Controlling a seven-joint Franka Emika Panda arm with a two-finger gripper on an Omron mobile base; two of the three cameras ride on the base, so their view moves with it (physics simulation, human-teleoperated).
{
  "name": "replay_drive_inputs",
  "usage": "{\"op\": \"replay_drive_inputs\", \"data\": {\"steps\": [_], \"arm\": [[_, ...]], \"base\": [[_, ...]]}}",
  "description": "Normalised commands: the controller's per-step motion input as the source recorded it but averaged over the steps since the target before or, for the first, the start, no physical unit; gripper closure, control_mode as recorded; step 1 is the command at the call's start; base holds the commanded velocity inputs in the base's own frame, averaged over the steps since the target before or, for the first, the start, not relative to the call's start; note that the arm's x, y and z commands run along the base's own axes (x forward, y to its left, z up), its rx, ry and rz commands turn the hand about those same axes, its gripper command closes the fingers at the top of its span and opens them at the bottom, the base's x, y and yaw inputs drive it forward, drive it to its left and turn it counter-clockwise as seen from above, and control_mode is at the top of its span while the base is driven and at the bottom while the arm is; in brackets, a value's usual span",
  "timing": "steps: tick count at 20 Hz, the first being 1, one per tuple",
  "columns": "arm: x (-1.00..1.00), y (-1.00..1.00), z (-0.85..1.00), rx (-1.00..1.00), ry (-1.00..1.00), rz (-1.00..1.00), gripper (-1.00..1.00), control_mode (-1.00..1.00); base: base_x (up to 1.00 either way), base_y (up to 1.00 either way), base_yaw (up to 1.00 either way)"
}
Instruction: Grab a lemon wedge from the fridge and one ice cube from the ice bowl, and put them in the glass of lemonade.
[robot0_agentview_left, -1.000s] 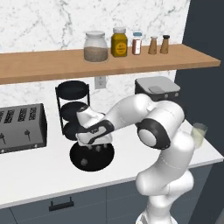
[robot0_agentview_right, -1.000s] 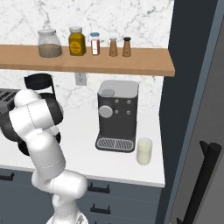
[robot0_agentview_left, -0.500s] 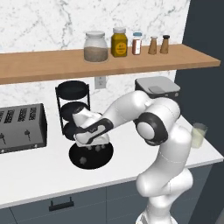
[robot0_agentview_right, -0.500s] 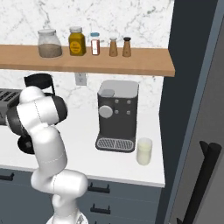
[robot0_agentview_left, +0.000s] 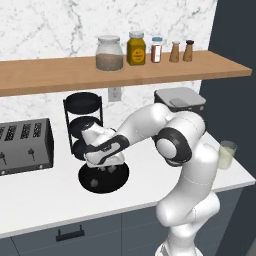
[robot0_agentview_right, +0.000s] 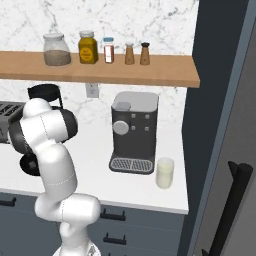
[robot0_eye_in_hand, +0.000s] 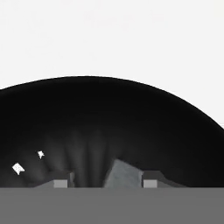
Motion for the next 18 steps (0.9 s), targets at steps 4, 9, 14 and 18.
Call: {"op": "replay_drive_inputs", "data": {"steps": [4, 9, 14, 18], "arm": [[-0.05, 0.0, -0.16, -0.03, -0.02, -0.02, 1.0, -1.0], [0.05, 0.0, -0.04, -0.01, -0.03, 0.0, 1.0, -1.0], [-0.14, 0.0, 0.15, 0.0, -0.03, 0.0, 1.0, -1.0], [-0.38, -0.13, 0.65, 0.0, -0.05, 0.0, 1.0, -1.0]], "base": [[0.0, 0.0, 0.0], [0.0, 0.0, 0.0], [0.0, 0.0, 0.0], [0.0, 0.0, 0.0]]}}
